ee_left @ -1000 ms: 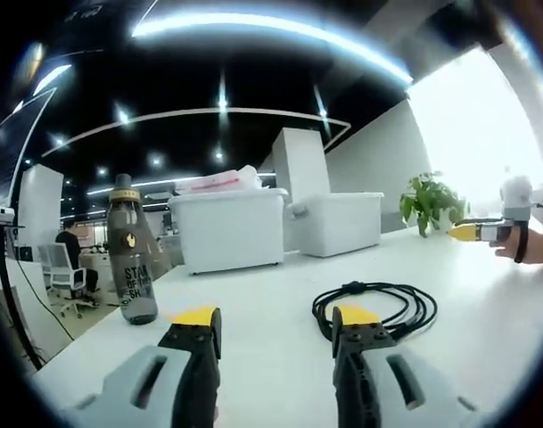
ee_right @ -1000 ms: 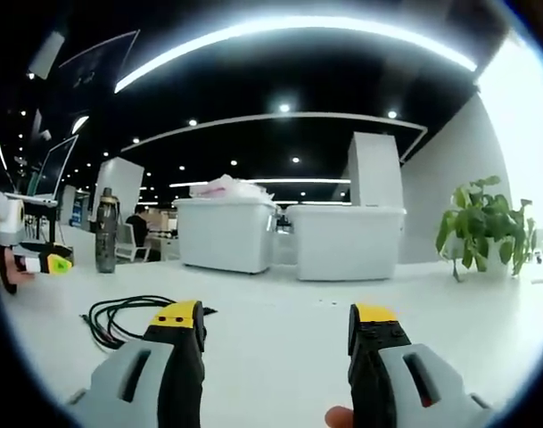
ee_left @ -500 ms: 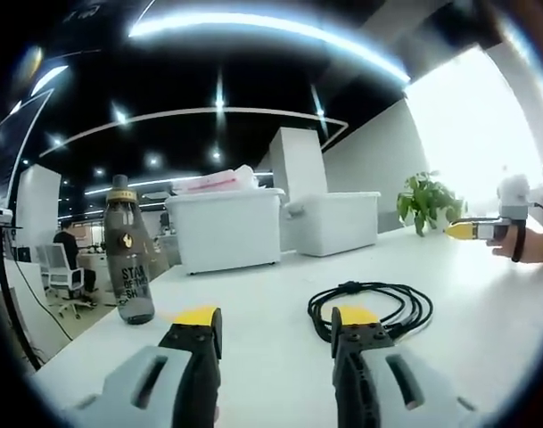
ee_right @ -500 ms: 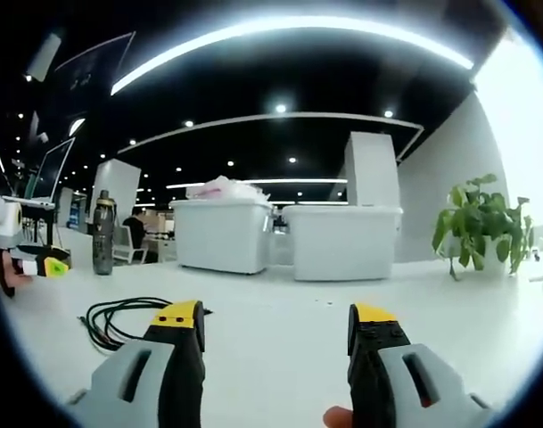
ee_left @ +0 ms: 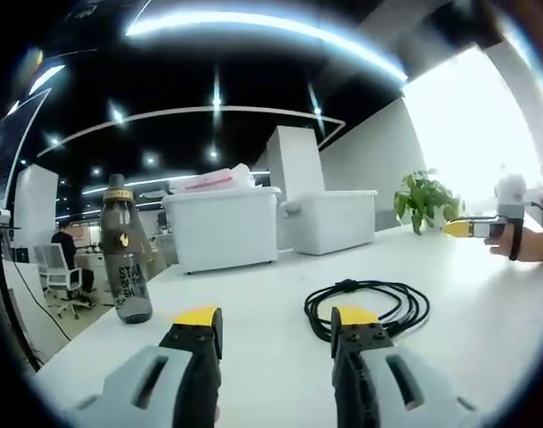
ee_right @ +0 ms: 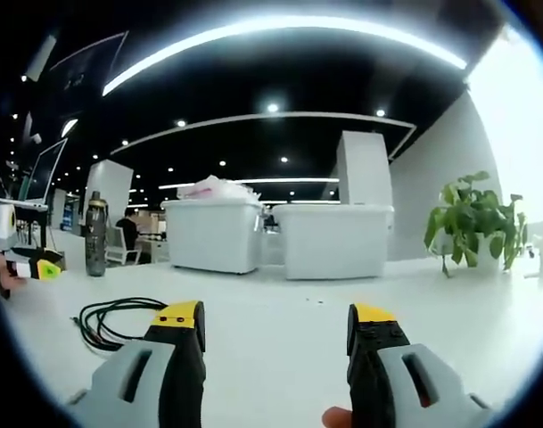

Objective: Coil the Type-C to USB data cable on the desktop and secure it with Velcro straps.

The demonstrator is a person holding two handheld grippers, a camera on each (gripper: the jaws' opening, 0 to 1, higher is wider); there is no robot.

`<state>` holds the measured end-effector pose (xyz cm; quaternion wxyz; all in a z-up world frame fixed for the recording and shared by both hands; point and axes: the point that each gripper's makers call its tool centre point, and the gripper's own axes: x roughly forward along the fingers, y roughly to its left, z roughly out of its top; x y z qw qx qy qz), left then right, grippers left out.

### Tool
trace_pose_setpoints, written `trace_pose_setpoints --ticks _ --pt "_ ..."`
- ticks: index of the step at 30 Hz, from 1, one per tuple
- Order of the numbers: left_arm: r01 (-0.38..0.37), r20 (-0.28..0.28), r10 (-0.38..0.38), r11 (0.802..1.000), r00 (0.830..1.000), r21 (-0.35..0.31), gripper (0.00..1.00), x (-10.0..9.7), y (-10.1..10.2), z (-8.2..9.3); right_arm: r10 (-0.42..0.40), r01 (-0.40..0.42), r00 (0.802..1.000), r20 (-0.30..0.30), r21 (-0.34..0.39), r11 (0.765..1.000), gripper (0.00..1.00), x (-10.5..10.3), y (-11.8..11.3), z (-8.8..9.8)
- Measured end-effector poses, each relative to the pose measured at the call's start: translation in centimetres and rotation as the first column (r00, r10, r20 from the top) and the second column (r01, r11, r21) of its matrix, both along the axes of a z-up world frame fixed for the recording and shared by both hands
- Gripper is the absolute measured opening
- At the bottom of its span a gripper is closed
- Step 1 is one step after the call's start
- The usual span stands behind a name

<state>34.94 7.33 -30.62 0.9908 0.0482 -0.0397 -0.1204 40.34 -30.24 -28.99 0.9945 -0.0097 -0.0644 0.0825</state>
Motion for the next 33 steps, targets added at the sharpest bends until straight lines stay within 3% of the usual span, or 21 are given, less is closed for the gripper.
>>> trace_pose_setpoints --ticks 17,33 --pt "0.016 0.001 -0.016 1.0 1.0 0.008 0.5 -0.3 -0.4 0.1 0.028 -0.028 1.0 -0.005 -0.025 0.999 0.63 0.0 1.0 -0.4" --pt "0.016 -0.009 -0.016 1.0 1.0 -0.002 0.5 -0.1 -0.2 -0.1 0.049 -0.049 0.998 -0.028 0.0 0.999 0.63 0.2 1.5 -1.0"
